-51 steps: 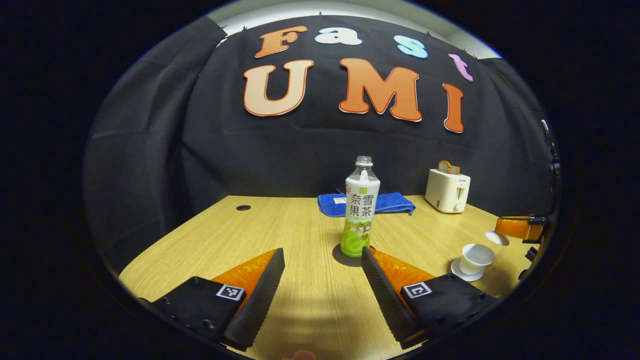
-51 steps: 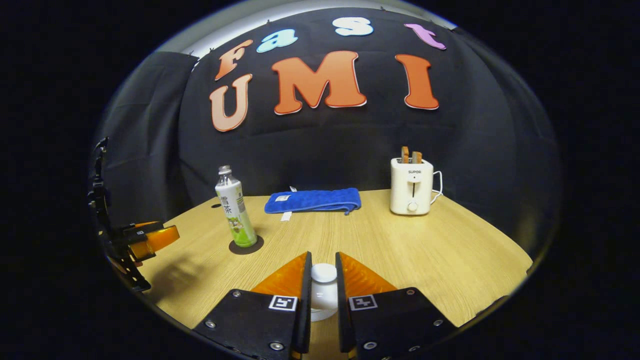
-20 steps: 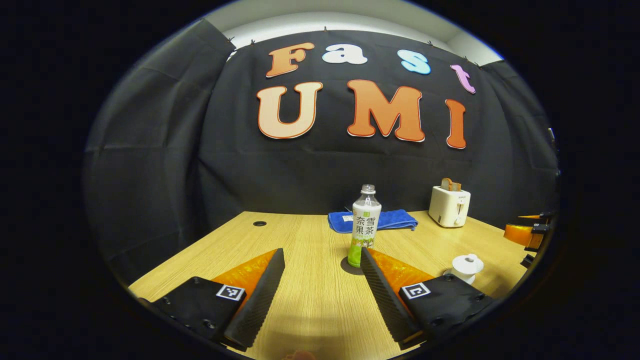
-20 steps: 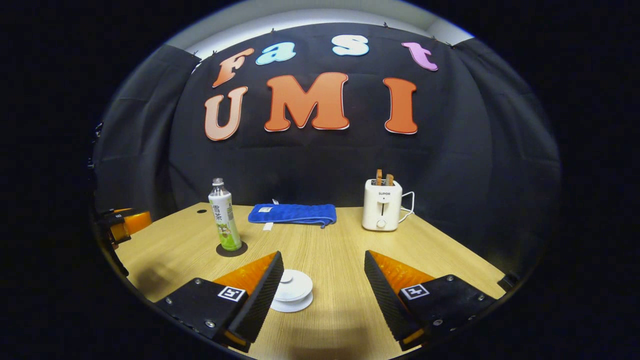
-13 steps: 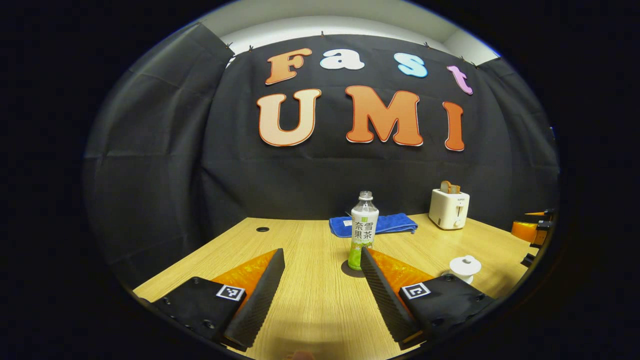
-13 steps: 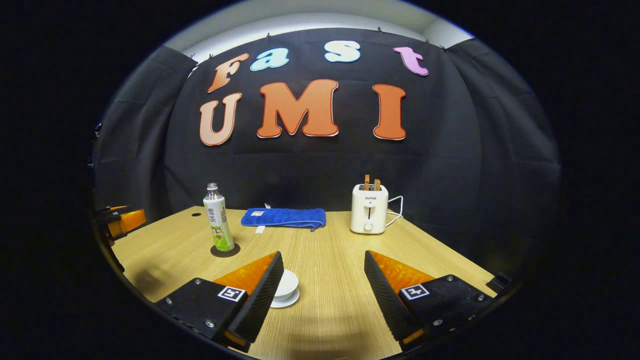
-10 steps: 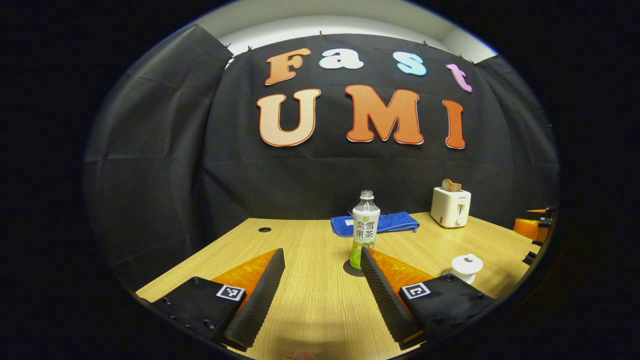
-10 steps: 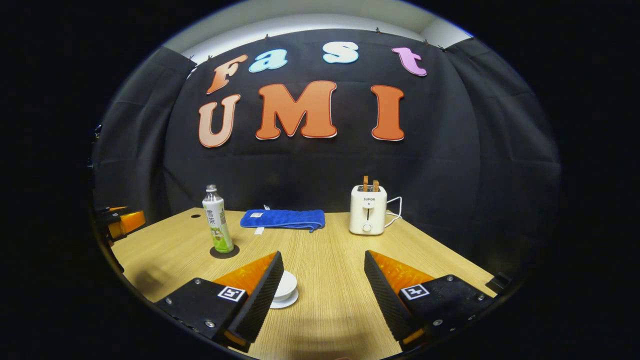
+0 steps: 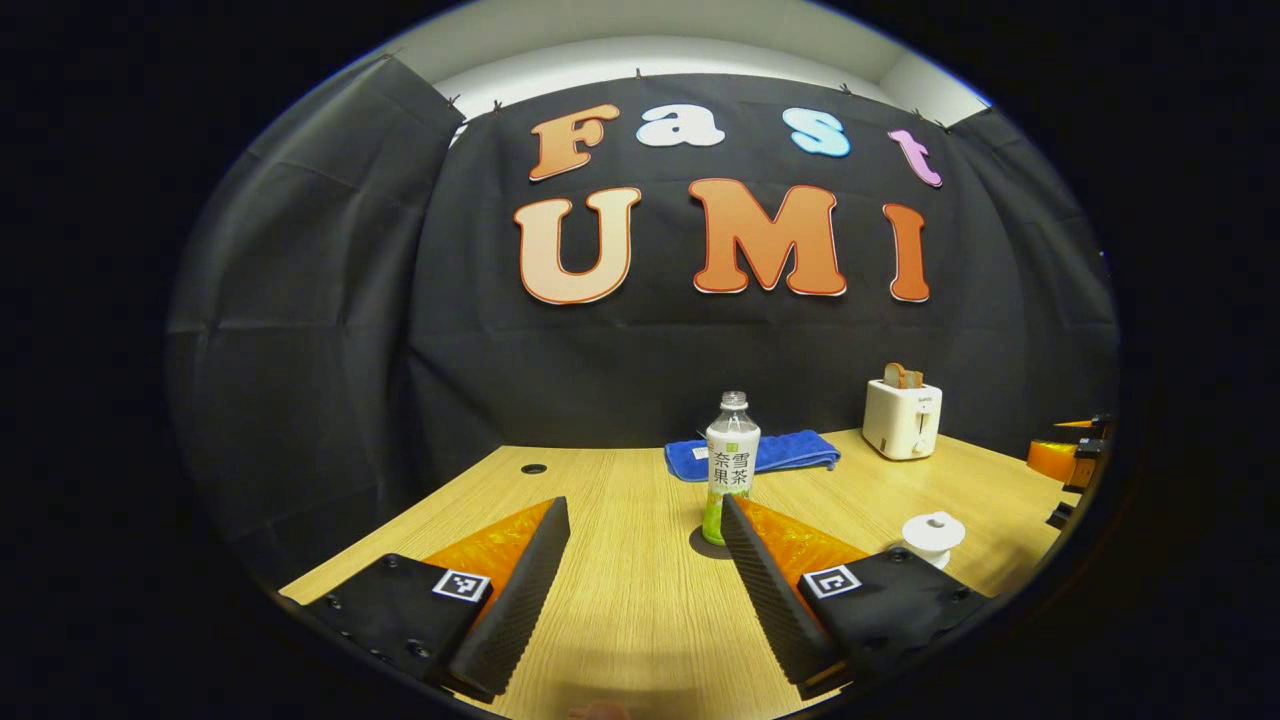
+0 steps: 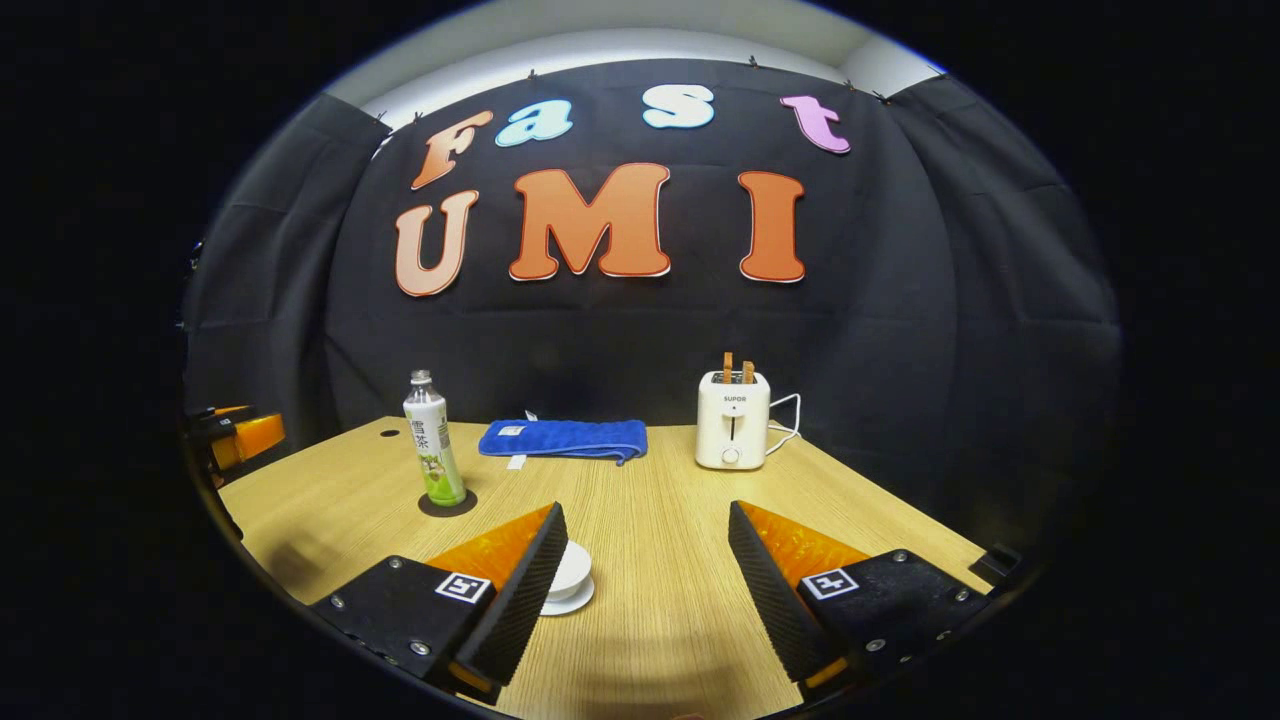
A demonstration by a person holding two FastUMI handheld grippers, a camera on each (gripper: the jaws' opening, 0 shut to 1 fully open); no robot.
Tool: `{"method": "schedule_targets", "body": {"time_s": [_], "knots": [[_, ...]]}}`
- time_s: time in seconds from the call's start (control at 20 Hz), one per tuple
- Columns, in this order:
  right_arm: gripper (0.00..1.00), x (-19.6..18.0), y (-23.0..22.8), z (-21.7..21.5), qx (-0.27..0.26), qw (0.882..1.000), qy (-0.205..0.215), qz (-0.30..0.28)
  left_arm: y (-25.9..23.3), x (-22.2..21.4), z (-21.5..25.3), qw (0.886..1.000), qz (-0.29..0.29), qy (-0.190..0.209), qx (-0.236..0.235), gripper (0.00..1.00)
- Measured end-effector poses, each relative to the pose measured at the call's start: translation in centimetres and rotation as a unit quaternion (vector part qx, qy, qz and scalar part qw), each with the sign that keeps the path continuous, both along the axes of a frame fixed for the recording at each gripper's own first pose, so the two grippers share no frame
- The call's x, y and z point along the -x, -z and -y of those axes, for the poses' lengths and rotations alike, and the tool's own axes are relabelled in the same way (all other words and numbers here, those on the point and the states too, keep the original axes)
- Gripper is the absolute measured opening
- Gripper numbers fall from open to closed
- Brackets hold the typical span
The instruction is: Open the teacup lid with one hand, grasp the water bottle and pour water into the teacup with the other hand; after pouring, place the water bottle on the coaster and then close the teacup lid.
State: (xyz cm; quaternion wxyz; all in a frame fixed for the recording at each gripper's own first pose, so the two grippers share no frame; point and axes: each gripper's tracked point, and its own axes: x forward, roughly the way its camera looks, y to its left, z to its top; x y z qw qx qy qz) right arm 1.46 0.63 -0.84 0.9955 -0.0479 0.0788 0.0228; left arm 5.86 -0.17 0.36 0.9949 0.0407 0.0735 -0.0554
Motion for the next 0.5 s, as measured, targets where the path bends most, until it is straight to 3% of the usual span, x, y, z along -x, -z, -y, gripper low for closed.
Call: {"method": "schedule_targets", "body": {"time_s": [0.25,0.3,0.35,0.5], "knots": [[0.97,0.03,0.02,0.17,-0.001,1.000,0.002,0.001,0.35,-0.11,0.21,1.000,-0.003,0.001,0.001,0.98],[0.97,0.03,-0.04,0.19,-0.001,1.000,0.002,0.001,0.24,-0.10,0.24,1.000,-0.003,0.000,0.002,0.94],[0.97,0.04,-0.03,0.20,-0.001,1.000,0.002,0.001,0.26,-0.09,0.13,1.000,-0.002,0.000,0.003,0.98],[0.97,-0.07,0.19,0.16,-0.002,1.000,0.002,-0.001,0.27,-0.12,0.11,1.000,-0.002,-0.001,0.000,0.98]]}}
